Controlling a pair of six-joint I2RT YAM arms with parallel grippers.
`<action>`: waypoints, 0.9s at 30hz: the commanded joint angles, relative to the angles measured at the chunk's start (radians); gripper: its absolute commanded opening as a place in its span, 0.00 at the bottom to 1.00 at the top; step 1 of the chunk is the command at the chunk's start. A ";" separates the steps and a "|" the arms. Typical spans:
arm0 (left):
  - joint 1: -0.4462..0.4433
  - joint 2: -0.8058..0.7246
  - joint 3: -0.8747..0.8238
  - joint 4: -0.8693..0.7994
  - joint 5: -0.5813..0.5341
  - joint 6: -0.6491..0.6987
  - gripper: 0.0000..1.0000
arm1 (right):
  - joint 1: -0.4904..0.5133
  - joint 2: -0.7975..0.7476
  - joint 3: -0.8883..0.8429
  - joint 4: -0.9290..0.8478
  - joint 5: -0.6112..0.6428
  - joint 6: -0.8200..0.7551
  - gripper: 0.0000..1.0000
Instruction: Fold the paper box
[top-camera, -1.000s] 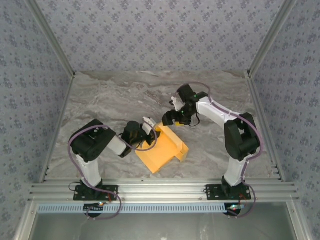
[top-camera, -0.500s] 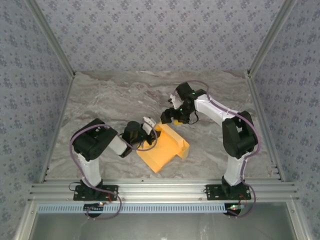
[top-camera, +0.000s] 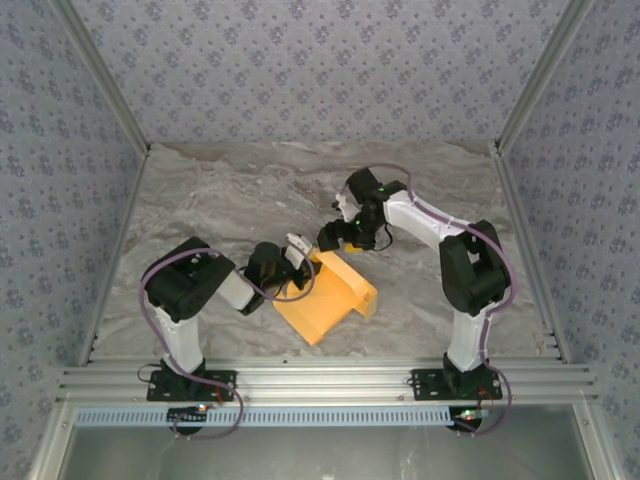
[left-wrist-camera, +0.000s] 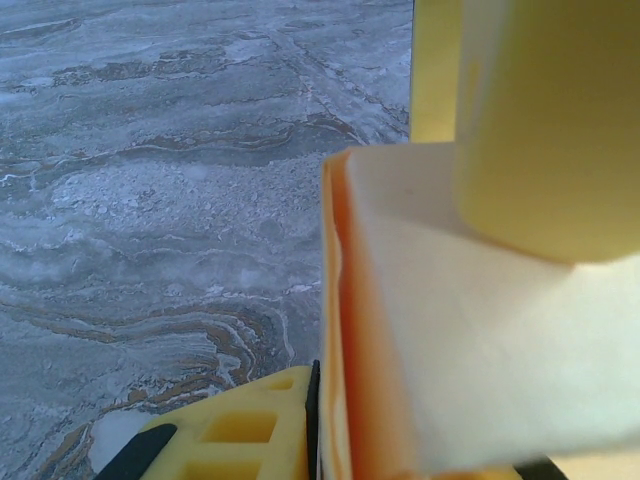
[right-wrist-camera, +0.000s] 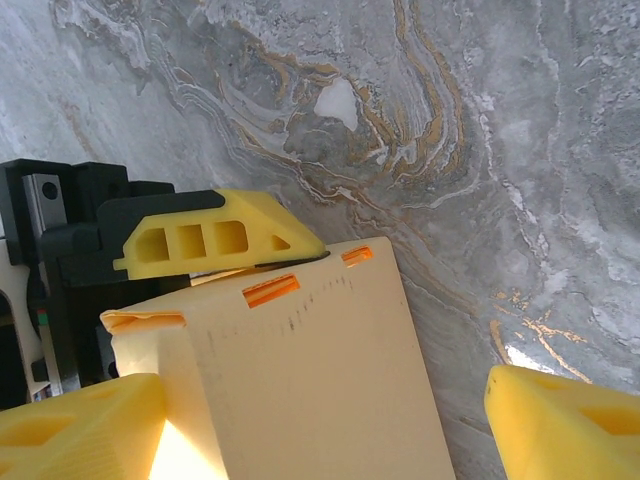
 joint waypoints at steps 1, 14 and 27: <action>0.000 0.022 0.019 0.000 0.003 -0.008 0.16 | 0.022 0.031 0.005 -0.052 0.134 0.018 0.85; -0.033 0.038 0.038 0.030 -0.155 -0.011 0.07 | -0.004 -0.019 -0.090 0.010 0.170 0.110 0.83; -0.052 0.102 0.087 0.046 -0.198 -0.008 0.07 | 0.027 -0.137 -0.315 0.242 0.131 0.237 0.76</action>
